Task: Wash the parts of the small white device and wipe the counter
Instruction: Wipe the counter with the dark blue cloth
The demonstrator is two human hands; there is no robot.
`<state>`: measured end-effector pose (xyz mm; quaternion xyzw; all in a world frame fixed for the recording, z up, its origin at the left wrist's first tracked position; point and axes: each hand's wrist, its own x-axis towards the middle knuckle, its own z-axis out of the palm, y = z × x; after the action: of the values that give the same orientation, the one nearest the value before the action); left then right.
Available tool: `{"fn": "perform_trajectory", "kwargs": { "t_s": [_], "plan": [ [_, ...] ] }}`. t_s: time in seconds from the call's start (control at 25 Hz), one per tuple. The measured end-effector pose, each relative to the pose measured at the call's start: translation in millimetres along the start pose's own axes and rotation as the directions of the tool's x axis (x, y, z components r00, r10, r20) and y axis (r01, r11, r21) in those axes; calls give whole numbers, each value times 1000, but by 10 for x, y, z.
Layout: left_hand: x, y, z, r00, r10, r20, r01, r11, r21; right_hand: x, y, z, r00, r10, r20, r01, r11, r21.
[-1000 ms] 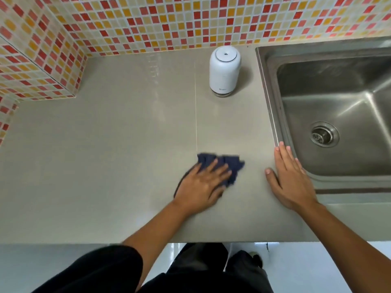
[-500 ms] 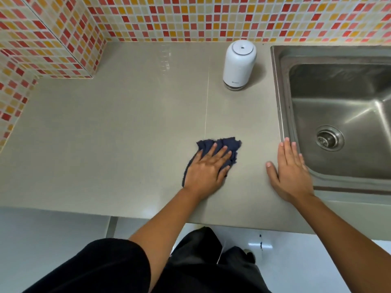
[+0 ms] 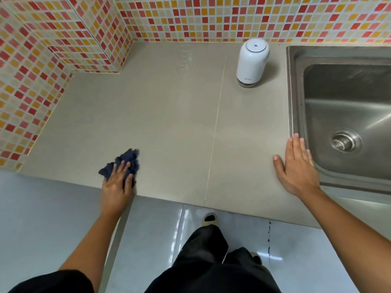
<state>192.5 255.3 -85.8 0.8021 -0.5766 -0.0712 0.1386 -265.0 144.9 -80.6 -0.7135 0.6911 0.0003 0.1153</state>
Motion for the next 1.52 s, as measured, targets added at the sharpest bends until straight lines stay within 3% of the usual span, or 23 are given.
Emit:
{"fn": "perform_trajectory", "kwargs": {
  "t_s": [0.16, 0.24, 0.36, 0.44, 0.56, 0.64, 0.72, 0.8, 0.88, 1.0, 1.16, 1.24, 1.36, 1.48, 1.52],
  "plan": [
    [-320, 309, 101, 952, -289, -105, 284, 957, -62, -10, -17, -22, 1000, 3, 10, -3, 1000, 18],
    [-550, 562, 171, 949, -290, -125, 280, 956, -86, -21, -15, -35, 1000, -1, 8, 0, 1000, 30],
    [-895, 1274, 363, 999, 4, -48, -6, 999, -46, -21, -3, -38, 1000, -11, 5, 11, 999, 34],
    [-915, 1752, 503, 976, 217, -3, -217, 976, -25, -27, 5, -43, 1000, -16, 18, 15, 999, 51],
    [-525, 1830, 513, 943, 332, 32, -331, 943, -20, -48, -2, -42, 1000, -11, 16, 10, 997, 76],
    [-318, 1476, 460, 977, 213, 17, -214, 977, 23, -98, 12, -44, 1000, -15, 21, 13, 997, 82],
    [-247, 1065, 372, 997, -29, -68, 29, 999, 12, -173, 35, -43, 999, -37, 26, 36, 998, 57],
    [-320, 861, 311, 956, -277, -101, 274, 961, -42, -257, 73, -33, 997, -77, 26, 77, 997, 25],
    [-473, 926, 319, 889, -440, -131, 428, 897, -108, -327, 134, -45, 993, -108, 44, 108, 994, 11],
    [-762, 1264, 387, 843, -521, -133, 495, 849, -184, -422, 191, -57, 988, -132, 82, 131, 991, 14],
    [-1282, 1982, 589, 969, -240, -60, 230, 963, -140, -562, 308, -68, 975, -191, 114, 189, 982, 25],
    [-1527, 2396, 703, 995, -97, 16, 99, 987, -128, -632, 452, -94, 963, -246, 110, 243, 969, 39],
    [-1832, 2963, 795, 975, 47, 219, -3, 981, -195, -754, 803, -149, 967, -237, 92, 231, 970, 76],
    [-2078, 3460, 858, 906, 169, 387, -81, 969, -232, -871, 1234, -281, 993, -105, 46, 98, 988, 121],
    [-2129, 3633, 831, 899, 212, 384, -119, 961, -250, -910, 1378, -364, 998, -60, 28, 56, 990, 129]
  ]
}}
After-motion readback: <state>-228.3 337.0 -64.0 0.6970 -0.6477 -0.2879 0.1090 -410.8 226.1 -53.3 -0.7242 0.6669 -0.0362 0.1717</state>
